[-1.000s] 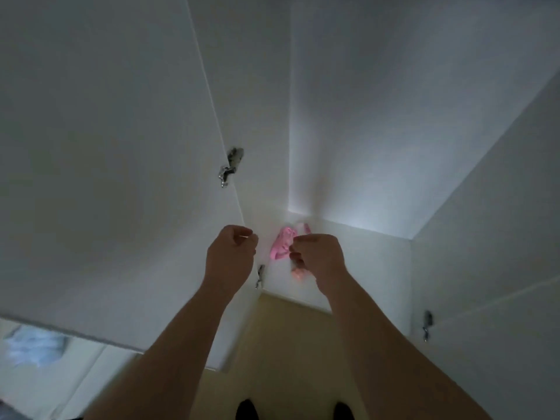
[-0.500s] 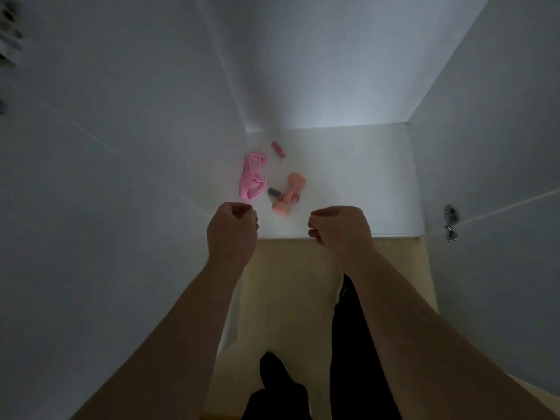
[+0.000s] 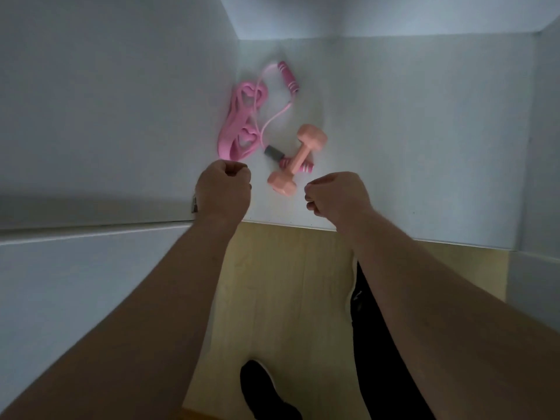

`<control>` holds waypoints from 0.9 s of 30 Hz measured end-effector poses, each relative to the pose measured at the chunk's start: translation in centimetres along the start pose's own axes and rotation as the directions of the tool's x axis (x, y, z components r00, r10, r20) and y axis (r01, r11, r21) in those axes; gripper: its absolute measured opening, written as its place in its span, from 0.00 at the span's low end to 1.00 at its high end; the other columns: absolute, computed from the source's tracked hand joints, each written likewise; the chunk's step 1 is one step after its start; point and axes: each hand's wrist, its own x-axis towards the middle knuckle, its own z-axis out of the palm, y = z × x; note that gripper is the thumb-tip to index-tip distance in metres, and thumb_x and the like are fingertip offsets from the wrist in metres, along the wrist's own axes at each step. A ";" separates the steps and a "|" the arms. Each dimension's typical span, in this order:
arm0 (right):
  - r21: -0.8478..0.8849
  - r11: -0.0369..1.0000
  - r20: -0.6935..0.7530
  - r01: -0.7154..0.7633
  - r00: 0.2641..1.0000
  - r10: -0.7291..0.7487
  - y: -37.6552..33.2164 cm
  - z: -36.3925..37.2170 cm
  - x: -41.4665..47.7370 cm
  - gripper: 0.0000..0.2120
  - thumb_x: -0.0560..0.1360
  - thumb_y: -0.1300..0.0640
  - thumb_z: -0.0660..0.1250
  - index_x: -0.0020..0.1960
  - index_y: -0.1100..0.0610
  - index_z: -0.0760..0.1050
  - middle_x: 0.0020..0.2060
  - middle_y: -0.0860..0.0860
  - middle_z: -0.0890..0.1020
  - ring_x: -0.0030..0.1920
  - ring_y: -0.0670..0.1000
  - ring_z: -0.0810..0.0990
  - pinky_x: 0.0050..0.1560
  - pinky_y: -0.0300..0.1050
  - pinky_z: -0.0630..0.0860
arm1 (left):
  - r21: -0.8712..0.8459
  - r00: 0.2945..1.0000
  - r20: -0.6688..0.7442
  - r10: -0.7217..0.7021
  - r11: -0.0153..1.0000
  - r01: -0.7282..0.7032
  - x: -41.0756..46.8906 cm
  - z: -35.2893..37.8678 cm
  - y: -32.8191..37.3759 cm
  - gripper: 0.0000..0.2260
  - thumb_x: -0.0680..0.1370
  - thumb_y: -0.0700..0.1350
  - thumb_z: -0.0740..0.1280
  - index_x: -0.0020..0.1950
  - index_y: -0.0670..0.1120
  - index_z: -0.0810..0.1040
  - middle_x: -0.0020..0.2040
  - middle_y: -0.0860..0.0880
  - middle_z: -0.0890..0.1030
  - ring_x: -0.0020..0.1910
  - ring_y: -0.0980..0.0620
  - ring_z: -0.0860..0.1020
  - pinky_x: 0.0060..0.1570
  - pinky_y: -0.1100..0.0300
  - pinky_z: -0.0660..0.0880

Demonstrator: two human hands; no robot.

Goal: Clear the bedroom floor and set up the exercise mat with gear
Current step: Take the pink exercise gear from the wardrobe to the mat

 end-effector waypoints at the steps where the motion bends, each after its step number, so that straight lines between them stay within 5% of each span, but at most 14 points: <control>1: -0.005 1.000 0.019 -0.020 1.000 0.020 -0.2 0.4 1.4 0.07 0.73 0.63 0.68 0.47 0.64 0.83 0.45 0.62 0.86 0.48 0.62 0.86 0.54 0.62 0.83 | 0.008 1.000 -0.010 -0.017 1.000 0.017 1.2 0.6 -0.1 0.03 0.79 0.45 0.69 0.50 0.49 0.82 0.42 0.51 0.85 0.44 0.49 0.85 0.52 0.47 0.83; 6: 0.028 0.996 0.068 -0.083 0.994 0.081 -0.6 2.1 6.3 0.15 0.71 0.57 0.73 0.55 0.62 0.81 0.45 0.58 0.85 0.47 0.58 0.86 0.54 0.59 0.83 | 0.006 0.997 -0.044 -0.061 0.998 0.062 5.9 2.9 -0.3 0.04 0.78 0.48 0.71 0.43 0.52 0.81 0.39 0.52 0.85 0.43 0.49 0.85 0.50 0.47 0.84; 15: 0.058 0.978 -0.101 -0.202 0.973 0.207 -1.0 5.6 16.4 0.08 0.74 0.60 0.71 0.51 0.62 0.80 0.45 0.58 0.85 0.44 0.58 0.86 0.46 0.53 0.84 | 0.065 0.998 0.054 -0.036 0.997 0.033 15.0 8.3 -1.5 0.07 0.77 0.49 0.74 0.50 0.47 0.82 0.48 0.47 0.86 0.51 0.46 0.85 0.57 0.45 0.81; 18: 0.063 0.980 -0.196 -0.190 0.960 0.199 -1.4 6.6 19.3 0.07 0.74 0.55 0.71 0.49 0.58 0.78 0.38 0.52 0.81 0.36 0.50 0.81 0.30 0.41 0.72 | 0.129 0.998 0.070 0.001 0.992 -0.010 18.2 9.7 -1.8 0.05 0.77 0.48 0.74 0.49 0.48 0.82 0.49 0.47 0.86 0.51 0.45 0.84 0.59 0.50 0.80; 21: 0.085 0.980 -0.248 -0.182 0.948 0.198 -1.7 8.2 21.5 0.08 0.74 0.52 0.72 0.50 0.51 0.76 0.34 0.45 0.74 0.30 0.42 0.72 0.25 0.37 0.63 | 0.231 0.997 0.061 0.052 0.971 -0.065 21.2 10.4 -1.9 0.09 0.77 0.48 0.75 0.54 0.46 0.85 0.49 0.49 0.85 0.49 0.48 0.83 0.56 0.60 0.76; 23: 0.074 0.980 -0.250 -0.183 0.948 0.195 -1.6 9.4 22.3 0.13 0.74 0.49 0.74 0.55 0.52 0.76 0.36 0.45 0.76 0.32 0.44 0.74 0.27 0.37 0.67 | 0.277 0.995 0.072 0.074 0.957 -0.092 23.1 10.8 -1.9 0.13 0.75 0.49 0.76 0.57 0.46 0.85 0.53 0.48 0.86 0.49 0.49 0.83 0.58 0.60 0.77; 25: 0.060 0.975 -0.283 -0.213 0.933 0.221 -1.1 10.4 22.6 0.23 0.71 0.48 0.76 0.61 0.56 0.73 0.48 0.50 0.81 0.44 0.53 0.82 0.42 0.46 0.80 | 0.310 0.990 0.101 0.094 0.943 -0.121 24.5 11.3 -2.0 0.16 0.74 0.50 0.77 0.58 0.44 0.85 0.56 0.46 0.86 0.52 0.47 0.84 0.59 0.59 0.78; 27: 0.045 0.965 -0.310 -0.259 0.915 0.260 -0.4 11.1 22.9 0.30 0.68 0.49 0.78 0.62 0.58 0.68 0.55 0.55 0.79 0.51 0.59 0.81 0.51 0.53 0.80 | 0.359 0.985 0.140 0.105 0.921 -0.149 25.5 12.0 -2.2 0.19 0.74 0.52 0.77 0.60 0.43 0.84 0.57 0.45 0.86 0.54 0.46 0.84 0.56 0.65 0.75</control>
